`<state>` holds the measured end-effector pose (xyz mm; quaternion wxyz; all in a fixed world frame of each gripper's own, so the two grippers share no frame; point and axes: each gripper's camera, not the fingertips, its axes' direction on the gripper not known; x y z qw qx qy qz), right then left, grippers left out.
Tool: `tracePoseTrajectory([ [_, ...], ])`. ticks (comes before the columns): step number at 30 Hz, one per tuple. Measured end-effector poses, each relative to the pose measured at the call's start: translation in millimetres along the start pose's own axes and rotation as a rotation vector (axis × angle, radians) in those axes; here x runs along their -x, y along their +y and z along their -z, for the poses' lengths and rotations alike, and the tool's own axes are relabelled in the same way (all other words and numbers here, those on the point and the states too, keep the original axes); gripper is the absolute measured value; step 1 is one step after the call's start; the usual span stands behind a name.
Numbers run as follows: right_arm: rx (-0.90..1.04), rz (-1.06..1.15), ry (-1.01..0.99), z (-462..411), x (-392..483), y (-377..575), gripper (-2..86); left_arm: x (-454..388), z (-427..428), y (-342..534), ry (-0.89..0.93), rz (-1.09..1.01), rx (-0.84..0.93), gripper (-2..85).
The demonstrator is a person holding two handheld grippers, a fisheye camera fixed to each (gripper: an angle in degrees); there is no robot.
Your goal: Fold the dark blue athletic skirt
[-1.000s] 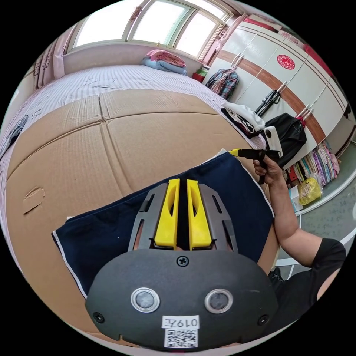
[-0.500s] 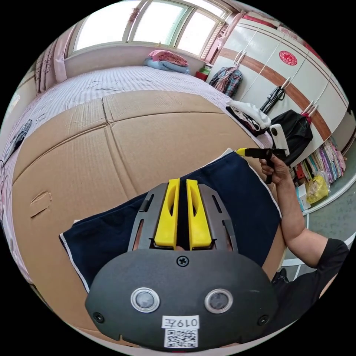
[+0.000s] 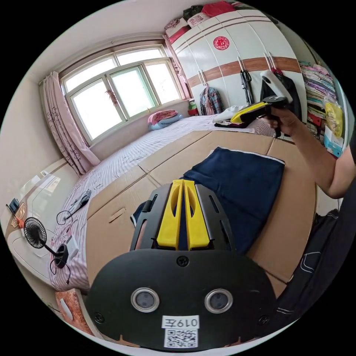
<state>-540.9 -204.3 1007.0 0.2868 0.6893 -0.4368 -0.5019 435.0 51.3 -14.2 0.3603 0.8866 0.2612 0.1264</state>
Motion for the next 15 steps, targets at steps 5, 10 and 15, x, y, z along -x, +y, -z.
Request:
tracePoseTrajectory([
  [5,-0.085,-0.036,0.264,18,166,27,-0.8,-41,46,36,-0.027,-0.041,0.167,0.9],
  [10,0.031,0.006,0.223,25,257,20,-0.7,-80,79,54,0.025,-0.086,0.217,1.6],
  [15,0.109,0.198,0.223,39,357,3,3.2,-144,105,61,0.003,-0.294,0.213,5.2],
])
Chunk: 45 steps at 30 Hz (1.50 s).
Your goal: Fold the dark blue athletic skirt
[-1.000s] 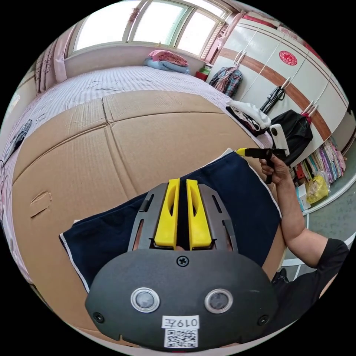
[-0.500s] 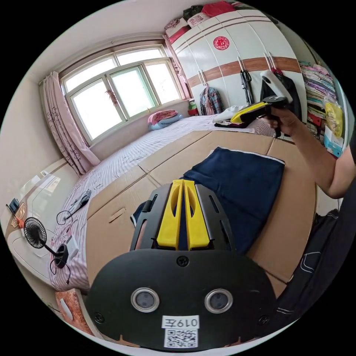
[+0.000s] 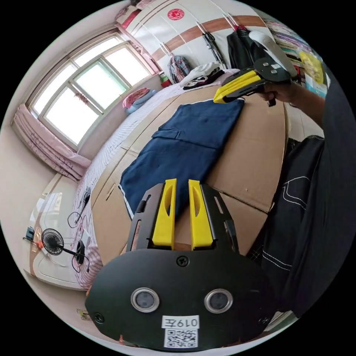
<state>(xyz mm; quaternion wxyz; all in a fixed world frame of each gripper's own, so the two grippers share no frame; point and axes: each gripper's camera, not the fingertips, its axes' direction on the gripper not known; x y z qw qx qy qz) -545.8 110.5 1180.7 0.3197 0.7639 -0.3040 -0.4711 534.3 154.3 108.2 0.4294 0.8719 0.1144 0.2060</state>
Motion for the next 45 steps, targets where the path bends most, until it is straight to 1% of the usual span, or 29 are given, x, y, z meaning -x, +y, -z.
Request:
tracePoseTrajectory([
  [2,0.057,0.156,-0.005,8,55,-19,7.5,-32,9,-7,-0.097,-0.112,-0.021,6.7],
  [4,0.101,0.253,0.048,9,92,-31,7.9,-45,13,-11,-0.126,-0.138,-0.051,6.9],
  [8,0.164,0.400,0.103,11,153,-59,7.7,-61,20,-22,0.008,-0.210,-0.085,7.0],
  [15,0.204,0.523,0.152,18,215,-101,7.2,-74,23,-21,-0.013,-0.314,-0.028,6.1],
  [18,0.216,0.562,0.165,22,236,-121,6.4,-75,23,-16,-0.015,-0.335,0.005,4.2],
  [21,0.230,0.601,0.183,23,255,-137,4.7,-72,26,-10,-0.014,-0.331,0.014,2.4],
  [23,0.239,0.638,0.212,23,269,-148,1.6,-67,24,-4,-0.026,-0.330,0.043,1.6],
  [25,0.235,0.651,0.213,26,274,-156,0.2,-62,26,1,-0.025,-0.332,0.046,1.3],
  [30,0.241,0.652,0.164,31,281,-181,-0.4,-33,31,18,0.051,-0.278,0.045,1.1],
  [33,0.251,0.710,0.207,24,297,-188,0.1,-21,28,33,0.059,-0.267,0.047,1.4],
  [36,0.234,0.700,0.220,25,303,-202,2.8,1,37,55,0.071,-0.208,0.019,2.2],
  [37,0.214,0.674,0.199,29,302,-210,4.0,16,43,68,0.092,-0.147,-0.003,2.8],
  [39,0.170,0.627,0.159,35,300,-222,4.7,48,52,94,0.125,-0.004,-0.027,3.8],
  [41,0.098,0.560,0.107,39,297,-240,4.8,97,66,137,0.162,0.228,-0.055,5.7],
  [42,0.080,0.546,0.089,39,297,-245,4.7,109,70,150,0.160,0.294,-0.062,6.2],
  [44,0.025,0.499,0.041,33,297,-265,4.4,152,84,202,0.127,0.512,-0.099,7.3],
  [45,0.014,0.494,0.030,30,298,-270,4.3,160,86,214,0.121,0.552,-0.105,7.6],
])
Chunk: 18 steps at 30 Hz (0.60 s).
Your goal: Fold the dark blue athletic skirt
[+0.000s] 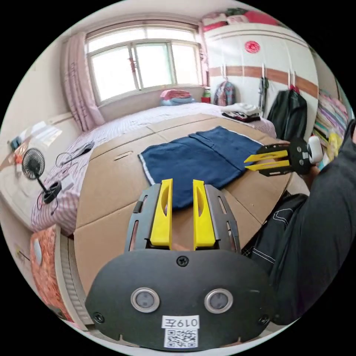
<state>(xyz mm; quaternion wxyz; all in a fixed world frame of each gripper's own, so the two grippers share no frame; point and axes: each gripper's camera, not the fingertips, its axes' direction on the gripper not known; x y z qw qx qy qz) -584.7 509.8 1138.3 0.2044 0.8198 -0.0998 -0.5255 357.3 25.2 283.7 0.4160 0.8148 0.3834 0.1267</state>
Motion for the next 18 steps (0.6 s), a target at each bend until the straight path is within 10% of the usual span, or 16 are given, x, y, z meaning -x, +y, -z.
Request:
tracePoseTrajectory([
  [18,-0.087,0.134,-0.104,-102,-49,-140,4.1,227,-61,44,0.618,0.143,0.156,11.0],
])
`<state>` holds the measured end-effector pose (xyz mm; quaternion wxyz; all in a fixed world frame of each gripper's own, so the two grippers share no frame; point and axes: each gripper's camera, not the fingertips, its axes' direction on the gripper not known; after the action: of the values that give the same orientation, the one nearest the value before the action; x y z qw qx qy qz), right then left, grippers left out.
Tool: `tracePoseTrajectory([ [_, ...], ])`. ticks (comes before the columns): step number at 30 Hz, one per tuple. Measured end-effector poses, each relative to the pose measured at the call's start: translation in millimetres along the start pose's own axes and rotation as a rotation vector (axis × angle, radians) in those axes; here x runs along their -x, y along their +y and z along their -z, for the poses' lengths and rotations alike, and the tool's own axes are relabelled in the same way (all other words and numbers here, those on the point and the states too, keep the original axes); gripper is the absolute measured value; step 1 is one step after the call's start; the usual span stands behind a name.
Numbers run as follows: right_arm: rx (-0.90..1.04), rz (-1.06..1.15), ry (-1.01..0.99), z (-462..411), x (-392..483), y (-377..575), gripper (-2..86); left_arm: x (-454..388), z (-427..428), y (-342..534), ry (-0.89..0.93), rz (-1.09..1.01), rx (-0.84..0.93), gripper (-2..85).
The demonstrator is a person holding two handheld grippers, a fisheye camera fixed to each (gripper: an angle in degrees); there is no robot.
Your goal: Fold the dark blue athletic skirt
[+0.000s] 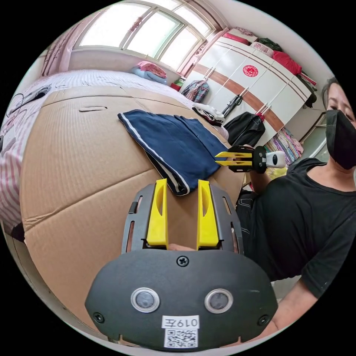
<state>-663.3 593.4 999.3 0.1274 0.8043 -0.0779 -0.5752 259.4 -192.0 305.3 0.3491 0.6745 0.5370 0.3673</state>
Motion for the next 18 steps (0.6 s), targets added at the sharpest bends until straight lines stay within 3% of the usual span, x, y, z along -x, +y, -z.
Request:
tracePoseTrajectory([
  [4,-0.120,0.124,-0.054,-27,-37,-56,4.2,5,2,-3,0.001,-0.067,0.015,9.8],
  [11,-0.275,0.441,-0.424,-110,-125,-153,5.1,1,3,-8,-0.092,-0.179,0.064,7.8],
  [18,-0.228,0.672,-0.738,-195,-161,-243,5.1,5,4,-9,-0.130,-0.244,0.097,7.4],
])
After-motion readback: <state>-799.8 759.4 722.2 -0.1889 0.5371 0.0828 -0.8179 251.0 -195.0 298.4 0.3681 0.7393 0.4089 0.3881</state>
